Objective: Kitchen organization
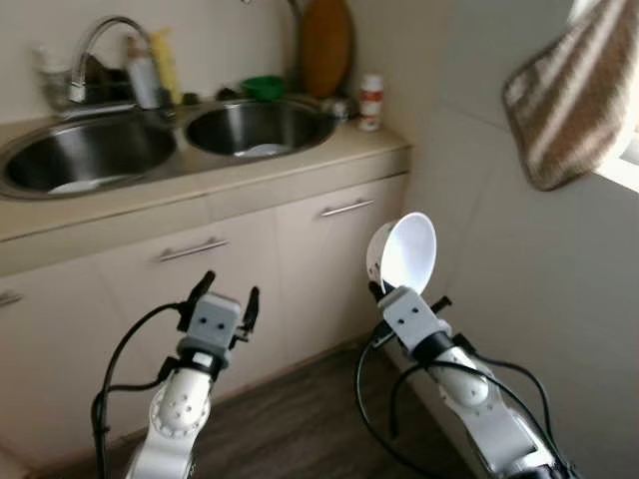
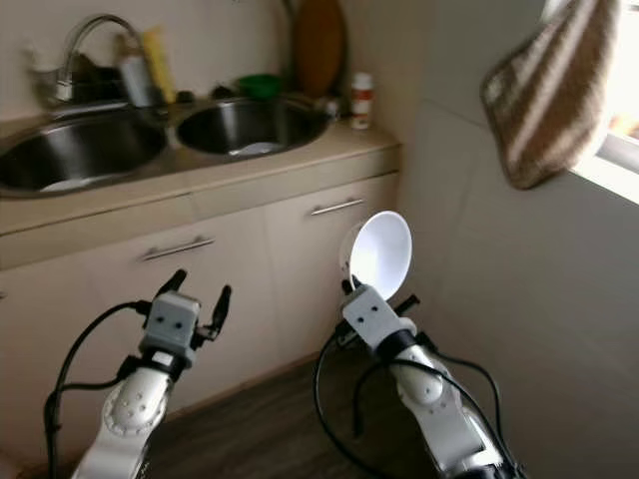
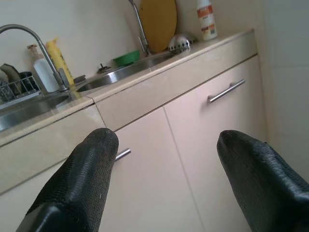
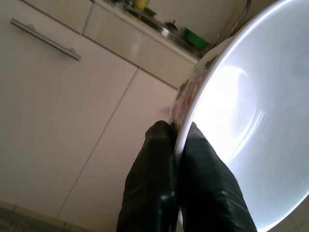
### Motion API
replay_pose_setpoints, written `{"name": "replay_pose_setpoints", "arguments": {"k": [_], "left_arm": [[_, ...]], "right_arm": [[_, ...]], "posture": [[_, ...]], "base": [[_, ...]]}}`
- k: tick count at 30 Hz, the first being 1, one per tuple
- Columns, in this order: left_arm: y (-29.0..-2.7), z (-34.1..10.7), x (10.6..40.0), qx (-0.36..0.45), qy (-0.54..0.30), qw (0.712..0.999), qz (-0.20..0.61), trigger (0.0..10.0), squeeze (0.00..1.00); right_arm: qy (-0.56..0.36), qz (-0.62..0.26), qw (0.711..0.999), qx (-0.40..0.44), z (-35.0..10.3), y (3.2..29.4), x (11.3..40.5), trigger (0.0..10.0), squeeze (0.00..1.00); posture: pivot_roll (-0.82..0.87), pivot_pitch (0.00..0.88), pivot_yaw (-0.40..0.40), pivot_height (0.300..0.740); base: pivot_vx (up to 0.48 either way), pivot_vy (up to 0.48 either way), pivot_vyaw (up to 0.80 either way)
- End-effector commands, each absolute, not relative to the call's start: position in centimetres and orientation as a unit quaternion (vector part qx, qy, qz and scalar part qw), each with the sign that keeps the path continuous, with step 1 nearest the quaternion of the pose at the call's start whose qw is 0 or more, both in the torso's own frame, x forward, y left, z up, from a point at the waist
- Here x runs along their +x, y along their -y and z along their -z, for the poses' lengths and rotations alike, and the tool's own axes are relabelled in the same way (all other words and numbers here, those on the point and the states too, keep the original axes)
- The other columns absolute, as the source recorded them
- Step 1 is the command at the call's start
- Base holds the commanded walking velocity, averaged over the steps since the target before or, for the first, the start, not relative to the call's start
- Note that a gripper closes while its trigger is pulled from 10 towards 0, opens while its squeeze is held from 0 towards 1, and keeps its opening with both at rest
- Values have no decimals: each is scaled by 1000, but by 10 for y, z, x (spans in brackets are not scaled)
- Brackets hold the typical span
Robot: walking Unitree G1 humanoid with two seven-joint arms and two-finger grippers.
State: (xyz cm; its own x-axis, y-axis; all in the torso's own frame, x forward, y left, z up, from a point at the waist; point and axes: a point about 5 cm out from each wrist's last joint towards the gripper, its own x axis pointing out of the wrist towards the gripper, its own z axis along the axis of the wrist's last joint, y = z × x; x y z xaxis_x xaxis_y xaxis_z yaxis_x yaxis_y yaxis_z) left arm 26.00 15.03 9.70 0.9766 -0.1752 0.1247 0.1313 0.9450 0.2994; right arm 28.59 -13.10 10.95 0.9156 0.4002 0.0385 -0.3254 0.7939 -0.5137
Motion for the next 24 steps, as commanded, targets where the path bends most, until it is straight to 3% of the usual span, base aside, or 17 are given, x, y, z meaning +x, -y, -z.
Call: {"name": "replay_pose_setpoints", "arguments": {"k": [1,3,13,24], "left_arm": [[-153,-106,262,154,98,981,70,10000,0],[-153,-108,263,154,104,980,68,10000,0],[-147,-119,266,154,131,976,80,10000,0],[-146,-133,272,158,160,971,78,10000,0]], "right_arm": [[109,-183,945,-249,-124,128,290,0,0],[119,-175,946,-245,-127,128,290,0,0],[134,-166,948,-236,-132,130,291,0,0],[155,-157,945,-240,-141,132,296,0,0]], "posture": [[13,0,-23,740],[14,0,-23,740],[11,0,-22,740],[14,0,-24,740]], "base": [[0,0,800],[240,0,800],[334,0,0],[374,0,800]]}}
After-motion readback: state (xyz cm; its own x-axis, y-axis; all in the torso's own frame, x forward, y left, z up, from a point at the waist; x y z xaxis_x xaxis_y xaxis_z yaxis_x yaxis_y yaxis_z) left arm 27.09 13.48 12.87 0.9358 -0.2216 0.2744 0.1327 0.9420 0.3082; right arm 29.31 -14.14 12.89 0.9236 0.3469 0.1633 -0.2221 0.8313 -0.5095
